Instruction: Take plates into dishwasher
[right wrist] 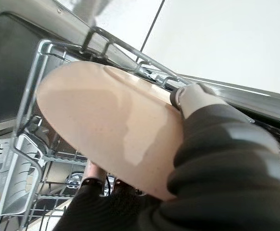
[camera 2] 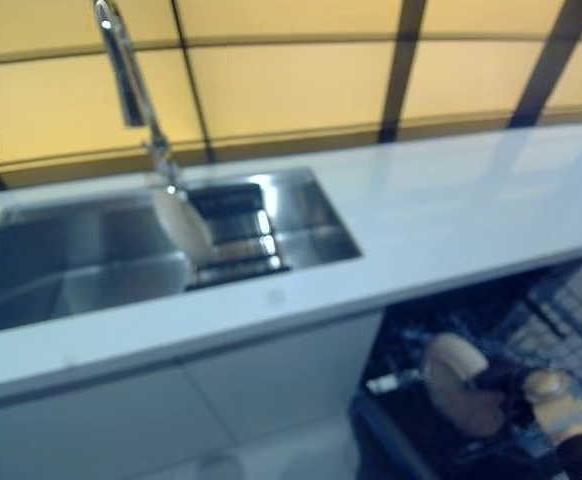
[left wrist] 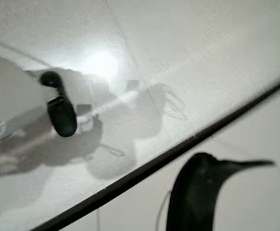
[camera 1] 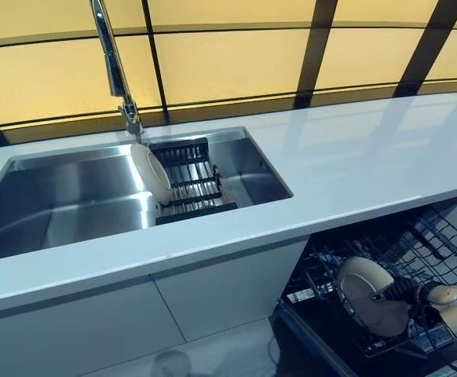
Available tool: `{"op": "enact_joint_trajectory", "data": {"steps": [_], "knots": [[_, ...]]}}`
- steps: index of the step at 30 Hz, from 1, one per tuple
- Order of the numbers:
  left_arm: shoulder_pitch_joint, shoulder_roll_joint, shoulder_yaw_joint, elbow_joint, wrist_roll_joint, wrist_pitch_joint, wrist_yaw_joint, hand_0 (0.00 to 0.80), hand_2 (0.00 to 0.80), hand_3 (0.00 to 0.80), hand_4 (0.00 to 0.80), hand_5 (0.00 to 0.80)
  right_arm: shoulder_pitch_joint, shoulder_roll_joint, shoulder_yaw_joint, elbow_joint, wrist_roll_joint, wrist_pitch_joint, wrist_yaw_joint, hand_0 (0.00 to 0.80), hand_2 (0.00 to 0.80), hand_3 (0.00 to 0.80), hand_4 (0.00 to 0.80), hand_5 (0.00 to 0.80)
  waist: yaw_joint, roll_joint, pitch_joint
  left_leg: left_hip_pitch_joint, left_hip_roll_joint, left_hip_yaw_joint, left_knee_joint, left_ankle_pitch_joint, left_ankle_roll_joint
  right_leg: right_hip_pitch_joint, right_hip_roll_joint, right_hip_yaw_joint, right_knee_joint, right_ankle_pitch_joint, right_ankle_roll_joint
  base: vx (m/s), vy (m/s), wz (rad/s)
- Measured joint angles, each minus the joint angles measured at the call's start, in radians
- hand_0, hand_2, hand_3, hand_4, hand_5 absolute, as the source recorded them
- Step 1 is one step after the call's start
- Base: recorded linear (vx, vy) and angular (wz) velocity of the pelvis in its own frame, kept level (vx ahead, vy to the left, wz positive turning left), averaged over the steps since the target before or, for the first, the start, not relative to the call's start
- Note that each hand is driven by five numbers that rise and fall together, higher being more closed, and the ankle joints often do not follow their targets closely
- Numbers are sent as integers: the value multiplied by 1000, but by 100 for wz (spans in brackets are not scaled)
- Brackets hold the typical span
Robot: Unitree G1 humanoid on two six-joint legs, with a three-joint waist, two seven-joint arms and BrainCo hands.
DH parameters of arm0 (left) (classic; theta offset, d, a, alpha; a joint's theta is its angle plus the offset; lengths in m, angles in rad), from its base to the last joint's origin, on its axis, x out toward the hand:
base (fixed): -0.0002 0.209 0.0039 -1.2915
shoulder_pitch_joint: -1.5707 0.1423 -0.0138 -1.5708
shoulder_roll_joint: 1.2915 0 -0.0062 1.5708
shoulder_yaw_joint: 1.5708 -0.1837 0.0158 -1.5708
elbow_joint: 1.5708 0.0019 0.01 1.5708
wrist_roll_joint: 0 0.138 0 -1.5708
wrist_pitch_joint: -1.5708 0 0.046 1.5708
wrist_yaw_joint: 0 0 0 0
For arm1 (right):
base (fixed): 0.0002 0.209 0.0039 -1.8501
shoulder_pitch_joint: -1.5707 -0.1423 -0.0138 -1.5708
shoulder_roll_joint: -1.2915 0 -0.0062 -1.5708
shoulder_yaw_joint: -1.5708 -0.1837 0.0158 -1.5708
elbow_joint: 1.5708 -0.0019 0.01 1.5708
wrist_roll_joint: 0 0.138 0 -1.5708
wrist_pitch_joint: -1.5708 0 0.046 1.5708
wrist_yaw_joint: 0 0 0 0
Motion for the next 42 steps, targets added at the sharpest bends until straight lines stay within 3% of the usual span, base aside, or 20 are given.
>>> {"op": "enact_joint_trajectory", "data": {"steps": [15, 27, 28, 42], "knots": [[-1, -1, 0, 14, -38, -4, 0, 0, 0, 0, 0, 0, -78, 75, 47, 208, -82, -6, -42, 800, 800, 800, 800, 800, 18, 36, 14, -18, -3, -30, 0, 12, -2, -3, 0, -26, 0, -1, -1, -11, 2, 5], [-1, -3, 0, 10, -38, 0, 1, 0, 0, 0, 0, 0, -97, 78, 52, 229, -90, -15, -42, 787, 787, 787, 787, 787, 17, 45, 12, -18, -1, -34, 0, 15, -3, 0, 2, -28, 0, -1, -2, 0, 0, 0], [-1, -3, 0, 9, -38, 1, 1, 0, 0, 0, 0, 0, -97, 78, 52, 229, -90, -15, -42, 0, 0, 0, 0, 0, 17, 46, 11, -18, -1, -34, 0, 15, -3, 0, 2, -29, 0, -1, -2, 0, 0, 0], [-4, -5, 1, 6, -31, 4, 1, 0, 0, 0, 0, 0, -96, 61, 50, 163, -71, 0, 6, 0, 0, 0, 0, 0, 14, 36, 3, -14, -1, -34, 0, 15, -3, 5, 3, -29, 1, 0, -3, 0, 0, 0]]}}
